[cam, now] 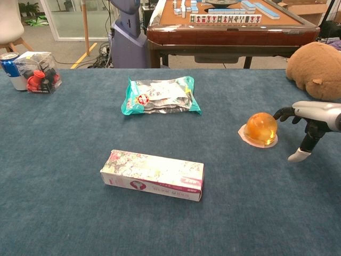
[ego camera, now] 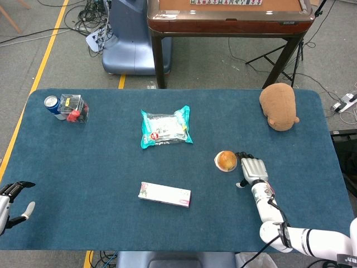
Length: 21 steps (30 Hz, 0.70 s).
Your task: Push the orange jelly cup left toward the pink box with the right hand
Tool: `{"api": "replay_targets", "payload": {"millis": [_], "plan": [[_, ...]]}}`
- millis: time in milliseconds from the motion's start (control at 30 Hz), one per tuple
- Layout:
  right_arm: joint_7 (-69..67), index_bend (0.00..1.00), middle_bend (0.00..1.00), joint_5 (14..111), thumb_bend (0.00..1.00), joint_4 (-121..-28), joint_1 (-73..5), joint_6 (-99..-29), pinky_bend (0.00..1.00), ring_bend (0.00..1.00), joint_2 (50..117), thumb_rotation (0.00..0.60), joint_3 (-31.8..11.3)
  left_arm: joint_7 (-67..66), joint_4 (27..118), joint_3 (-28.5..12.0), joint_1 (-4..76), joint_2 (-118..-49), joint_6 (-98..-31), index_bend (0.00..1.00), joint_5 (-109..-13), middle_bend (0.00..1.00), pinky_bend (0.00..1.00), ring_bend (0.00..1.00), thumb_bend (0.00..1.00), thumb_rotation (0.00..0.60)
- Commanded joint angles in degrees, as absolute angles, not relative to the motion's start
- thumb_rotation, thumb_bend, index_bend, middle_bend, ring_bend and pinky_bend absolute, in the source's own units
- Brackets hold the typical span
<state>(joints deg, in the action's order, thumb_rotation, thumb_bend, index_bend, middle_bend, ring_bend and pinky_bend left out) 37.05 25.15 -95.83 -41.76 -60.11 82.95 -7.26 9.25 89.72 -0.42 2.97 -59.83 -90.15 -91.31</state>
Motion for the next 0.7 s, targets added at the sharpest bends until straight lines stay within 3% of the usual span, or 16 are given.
{"api": "replay_targets", "payload": {"millis": [33, 700], "plan": [[37.4, 0.13, 0.1, 24.8, 0.0, -95.7, -42.1, -60.2, 0.24, 0.11, 83.4, 0.6, -7.3, 9.4, 89.7, -0.4, 2.9, -59.8, -90.2, 0.33, -91.3, 0.36, 0.54, 0.35, 0.31, 0.6], [39.7, 0.13, 0.1, 22.9, 0.0, -96.6, -45.7, -61.3, 0.24, 0.11, 86.8, 0.6, -8.6, 10.8, 89.7, -1.4, 2.2, -58.6, -91.2, 0.33, -89.7, 0.36, 0.54, 0.35, 0.31, 0.6]]}}
